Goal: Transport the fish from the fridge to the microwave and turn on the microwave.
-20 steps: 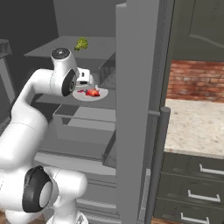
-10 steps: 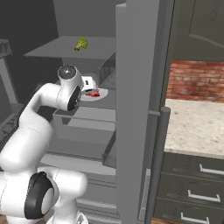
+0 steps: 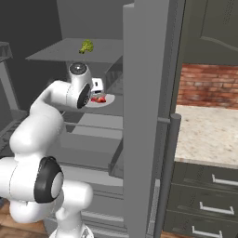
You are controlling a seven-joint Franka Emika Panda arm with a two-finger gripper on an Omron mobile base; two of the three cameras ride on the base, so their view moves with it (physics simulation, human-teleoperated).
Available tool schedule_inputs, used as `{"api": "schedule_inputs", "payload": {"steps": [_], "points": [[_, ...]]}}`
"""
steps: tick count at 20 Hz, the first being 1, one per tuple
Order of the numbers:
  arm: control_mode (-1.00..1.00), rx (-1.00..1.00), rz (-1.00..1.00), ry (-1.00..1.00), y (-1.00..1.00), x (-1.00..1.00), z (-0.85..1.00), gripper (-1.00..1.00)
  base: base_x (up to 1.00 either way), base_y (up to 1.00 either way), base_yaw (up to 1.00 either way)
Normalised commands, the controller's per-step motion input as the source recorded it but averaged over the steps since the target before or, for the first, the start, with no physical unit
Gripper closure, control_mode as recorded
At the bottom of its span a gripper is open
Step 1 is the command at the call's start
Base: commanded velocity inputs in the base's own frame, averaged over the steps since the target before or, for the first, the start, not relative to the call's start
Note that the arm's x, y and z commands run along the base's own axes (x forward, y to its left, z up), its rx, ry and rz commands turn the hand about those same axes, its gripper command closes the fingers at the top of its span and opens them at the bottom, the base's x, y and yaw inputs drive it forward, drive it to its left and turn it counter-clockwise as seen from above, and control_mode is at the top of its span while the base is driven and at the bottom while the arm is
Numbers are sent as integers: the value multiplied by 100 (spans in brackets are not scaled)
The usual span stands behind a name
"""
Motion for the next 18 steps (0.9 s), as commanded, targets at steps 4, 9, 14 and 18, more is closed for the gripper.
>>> {"api": "schedule_inputs", "payload": {"steps": [4,9,14,18], "points": [[-100,0,3,-5,-8,23,-2,-100,0,0,0],[-100,0,6,-12,-5,23,-15,-100,0,0,0],[-100,0,5,-3,-3,26,-12,-100,0,0,0],[-100,0,5,0,-9,21,-11,-100,0,0,0]]}}
